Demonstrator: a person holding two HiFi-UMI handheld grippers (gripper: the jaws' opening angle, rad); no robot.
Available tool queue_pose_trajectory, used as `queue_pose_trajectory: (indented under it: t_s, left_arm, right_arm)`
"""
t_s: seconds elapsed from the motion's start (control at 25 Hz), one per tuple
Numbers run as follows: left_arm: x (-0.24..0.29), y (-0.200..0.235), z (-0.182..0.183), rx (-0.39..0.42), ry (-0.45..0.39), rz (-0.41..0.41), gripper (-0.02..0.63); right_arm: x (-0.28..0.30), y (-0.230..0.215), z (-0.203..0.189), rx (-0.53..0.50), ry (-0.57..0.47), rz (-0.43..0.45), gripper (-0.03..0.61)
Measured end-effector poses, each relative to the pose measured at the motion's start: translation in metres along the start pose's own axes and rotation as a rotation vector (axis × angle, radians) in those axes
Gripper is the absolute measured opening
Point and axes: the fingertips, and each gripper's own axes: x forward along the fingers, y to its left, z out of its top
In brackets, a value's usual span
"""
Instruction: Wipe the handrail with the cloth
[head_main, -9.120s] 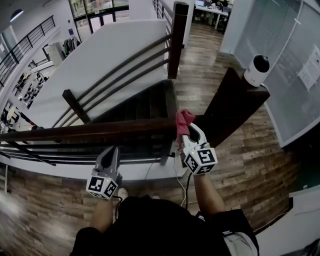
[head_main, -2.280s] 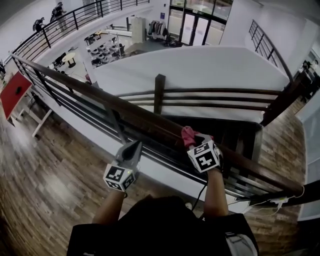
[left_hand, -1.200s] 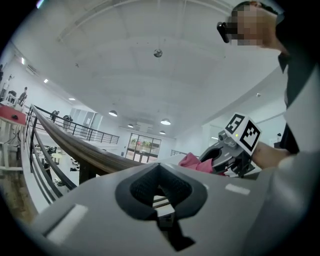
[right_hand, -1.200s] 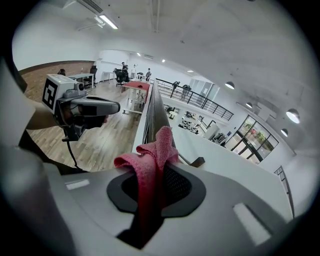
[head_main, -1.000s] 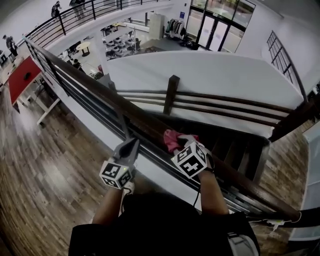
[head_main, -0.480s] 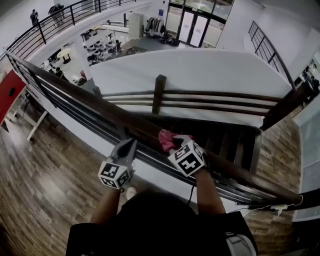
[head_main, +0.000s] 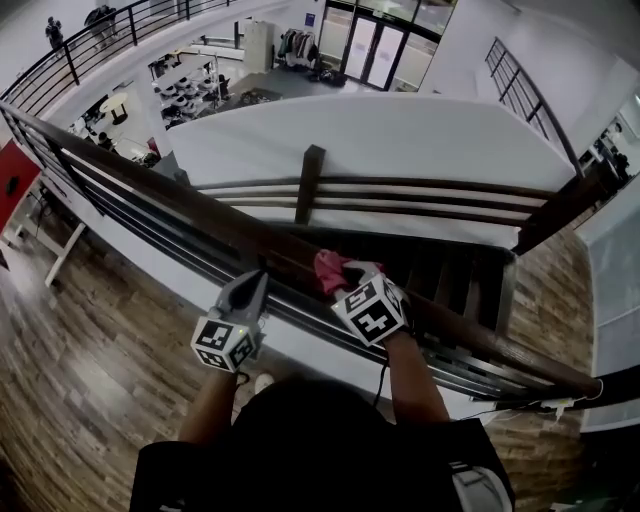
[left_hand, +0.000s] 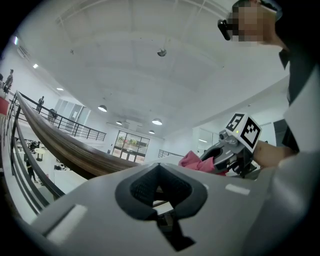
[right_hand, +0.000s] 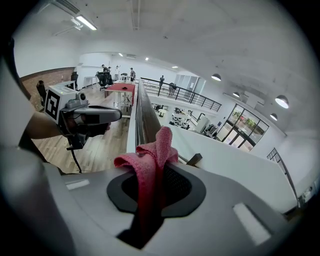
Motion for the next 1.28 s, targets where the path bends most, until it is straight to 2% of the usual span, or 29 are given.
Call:
queue_pose_trajectory:
  t_s: [0.56, 1.08, 1.28]
  left_arm:
    - [-0.019, 0.052, 0.01, 0.047, 0.028, -0.014, 0.0]
    - [-0.038, 0.078, 0.013, 0.039, 0.033, -0.014, 0.0]
    - [-0.045, 0.079, 0.013, 0.066, 0.037, -0.005, 0.0]
  right_arm:
    - [0.04, 0.012, 0.048, 0.015, -0.006, -0.04, 0.052]
    - [0.06, 0.016, 0.077, 0.068, -0.024, -0.017, 0.052]
    - [0.065, 0.016, 0.086, 0.062, -0.019, -0.017, 0.052]
